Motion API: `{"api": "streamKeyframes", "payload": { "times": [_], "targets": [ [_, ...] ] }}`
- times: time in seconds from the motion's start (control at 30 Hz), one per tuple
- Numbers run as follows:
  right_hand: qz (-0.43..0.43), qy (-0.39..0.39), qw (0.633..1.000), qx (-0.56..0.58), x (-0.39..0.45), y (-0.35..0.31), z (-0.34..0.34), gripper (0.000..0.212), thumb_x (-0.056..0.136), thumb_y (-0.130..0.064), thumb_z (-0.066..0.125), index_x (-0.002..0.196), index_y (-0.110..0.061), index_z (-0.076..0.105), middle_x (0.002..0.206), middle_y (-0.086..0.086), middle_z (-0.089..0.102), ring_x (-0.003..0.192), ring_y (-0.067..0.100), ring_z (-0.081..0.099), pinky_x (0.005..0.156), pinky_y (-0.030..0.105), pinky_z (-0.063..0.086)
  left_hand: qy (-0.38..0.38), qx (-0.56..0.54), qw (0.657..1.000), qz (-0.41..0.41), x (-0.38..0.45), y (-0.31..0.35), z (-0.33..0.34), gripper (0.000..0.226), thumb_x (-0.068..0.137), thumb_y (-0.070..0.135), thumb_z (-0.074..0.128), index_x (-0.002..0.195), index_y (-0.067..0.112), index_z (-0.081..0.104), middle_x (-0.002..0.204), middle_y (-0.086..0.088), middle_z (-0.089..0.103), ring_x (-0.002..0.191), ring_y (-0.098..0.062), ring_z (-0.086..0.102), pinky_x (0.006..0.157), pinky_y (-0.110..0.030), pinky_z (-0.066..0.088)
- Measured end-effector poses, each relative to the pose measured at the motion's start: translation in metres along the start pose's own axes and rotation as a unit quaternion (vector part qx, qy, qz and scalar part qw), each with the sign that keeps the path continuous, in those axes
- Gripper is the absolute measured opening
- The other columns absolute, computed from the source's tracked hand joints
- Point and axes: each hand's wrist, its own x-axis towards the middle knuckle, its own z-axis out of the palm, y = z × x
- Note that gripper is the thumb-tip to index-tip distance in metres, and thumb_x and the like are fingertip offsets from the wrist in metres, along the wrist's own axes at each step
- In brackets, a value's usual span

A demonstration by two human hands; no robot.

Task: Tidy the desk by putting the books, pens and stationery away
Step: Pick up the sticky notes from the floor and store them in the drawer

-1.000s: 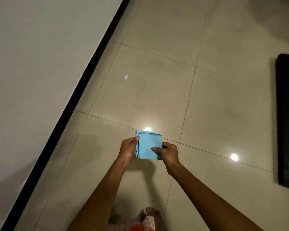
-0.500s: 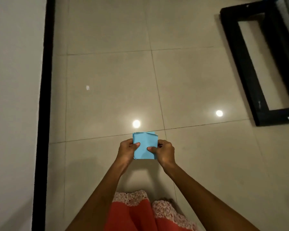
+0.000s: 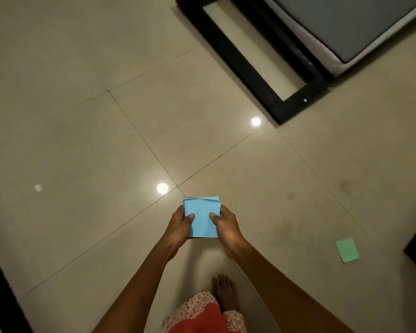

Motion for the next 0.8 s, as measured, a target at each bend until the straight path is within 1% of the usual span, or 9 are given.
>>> {"api": "streamKeyframes", "payload": {
  "times": [0.1, 0.17, 0.27, 0.33, 0.4, 0.47, 0.6, 0.7, 0.8],
  "targets": [
    [0.002, 0.039, 0.998, 0.052, -0.008, 0.006, -0.037, 0.028, 0.097, -0.010, 0.045, 0.123, -0.015, 0.053, 0.111, 0.005, 0.061, 0.093, 0.017, 0.058, 0.078, 0.030, 0.051, -0.049, 0.023, 0.999, -0.004, -0.009, 0.015, 0.039, 0.035, 0.099, 0.010, 0.040, 0.133, 0.016, 0.038, 0.123, -0.008, 0.050, 0.106, -0.028, 0.058, 0.061, -0.033, 0.060],
    [-0.001, 0.064, 0.994, 0.089, -0.014, 0.011, -0.065, 0.028, 0.097, -0.009, 0.046, 0.124, -0.014, 0.053, 0.109, 0.005, 0.061, 0.088, 0.013, 0.058, 0.068, 0.023, 0.050, -0.075, 0.042, 0.996, -0.004, -0.013, 0.025, 0.067, 0.033, 0.098, 0.009, 0.042, 0.130, 0.018, 0.039, 0.124, -0.009, 0.050, 0.106, -0.030, 0.058, 0.057, -0.032, 0.060],
    [-0.004, 0.097, 0.986, 0.138, -0.016, 0.022, -0.106, 0.027, 0.097, -0.008, 0.046, 0.122, -0.014, 0.054, 0.104, 0.003, 0.062, 0.084, 0.011, 0.059, 0.062, 0.020, 0.048, -0.111, 0.081, 0.991, 0.000, -0.016, 0.037, 0.111, 0.028, 0.098, 0.010, 0.043, 0.124, 0.020, 0.042, 0.121, -0.010, 0.052, 0.104, -0.031, 0.059, 0.061, -0.038, 0.061],
    [0.003, 0.119, 0.979, 0.167, -0.016, 0.031, -0.139, 0.025, 0.096, -0.007, 0.046, 0.119, -0.014, 0.055, 0.105, 0.005, 0.063, 0.088, 0.017, 0.061, 0.069, 0.026, 0.052, -0.130, 0.106, 0.986, -0.005, -0.016, 0.041, 0.147, 0.025, 0.098, 0.011, 0.043, 0.122, 0.019, 0.044, 0.116, -0.009, 0.054, 0.099, -0.029, 0.061, 0.062, -0.041, 0.061],
    [0.008, 0.138, 0.971, 0.193, -0.013, 0.040, -0.168, 0.022, 0.096, -0.008, 0.047, 0.115, -0.015, 0.054, 0.110, 0.008, 0.062, 0.097, 0.025, 0.061, 0.080, 0.037, 0.053, -0.144, 0.120, 0.982, -0.001, -0.015, 0.043, 0.182, 0.022, 0.098, 0.011, 0.043, 0.119, 0.018, 0.045, 0.109, -0.007, 0.055, 0.091, -0.026, 0.062, 0.058, -0.040, 0.061],
    [0.016, 0.162, 0.963, 0.215, -0.011, 0.053, -0.204, 0.021, 0.096, -0.008, 0.047, 0.115, -0.013, 0.054, 0.111, 0.009, 0.062, 0.101, 0.028, 0.061, 0.086, 0.041, 0.052, -0.161, 0.137, 0.977, 0.005, -0.013, 0.040, 0.223, 0.021, 0.097, 0.013, 0.045, 0.118, 0.016, 0.047, 0.106, -0.007, 0.056, 0.088, -0.025, 0.062, 0.057, -0.040, 0.061],
    [0.029, 0.194, 0.948, 0.251, -0.005, 0.081, -0.274, 0.024, 0.096, -0.009, 0.047, 0.119, -0.011, 0.055, 0.111, 0.009, 0.062, 0.101, 0.027, 0.060, 0.086, 0.040, 0.052, -0.195, 0.170, 0.966, 0.003, -0.010, 0.029, 0.301, 0.025, 0.097, 0.015, 0.048, 0.121, 0.014, 0.048, 0.109, -0.009, 0.055, 0.089, -0.026, 0.062, 0.057, -0.040, 0.061],
    [0.033, 0.206, 0.935, 0.288, -0.001, 0.105, -0.324, 0.019, 0.096, -0.007, 0.047, 0.112, -0.013, 0.055, 0.108, 0.009, 0.061, 0.095, 0.023, 0.059, 0.079, 0.035, 0.051, -0.207, 0.196, 0.959, -0.002, -0.008, 0.017, 0.358, 0.028, 0.097, 0.016, 0.047, 0.125, 0.012, 0.047, 0.112, -0.012, 0.056, 0.089, -0.026, 0.062, 0.058, -0.040, 0.061],
    [0.039, 0.205, 0.922, 0.327, 0.003, 0.124, -0.363, 0.018, 0.096, -0.009, 0.047, 0.109, -0.019, 0.055, 0.108, 0.007, 0.062, 0.097, 0.023, 0.059, 0.084, 0.041, 0.053, -0.220, 0.217, 0.951, -0.003, -0.002, 0.008, 0.406, 0.027, 0.097, 0.016, 0.047, 0.124, 0.011, 0.048, 0.109, -0.011, 0.056, 0.087, -0.024, 0.062, 0.058, -0.040, 0.061]
  ]
}}
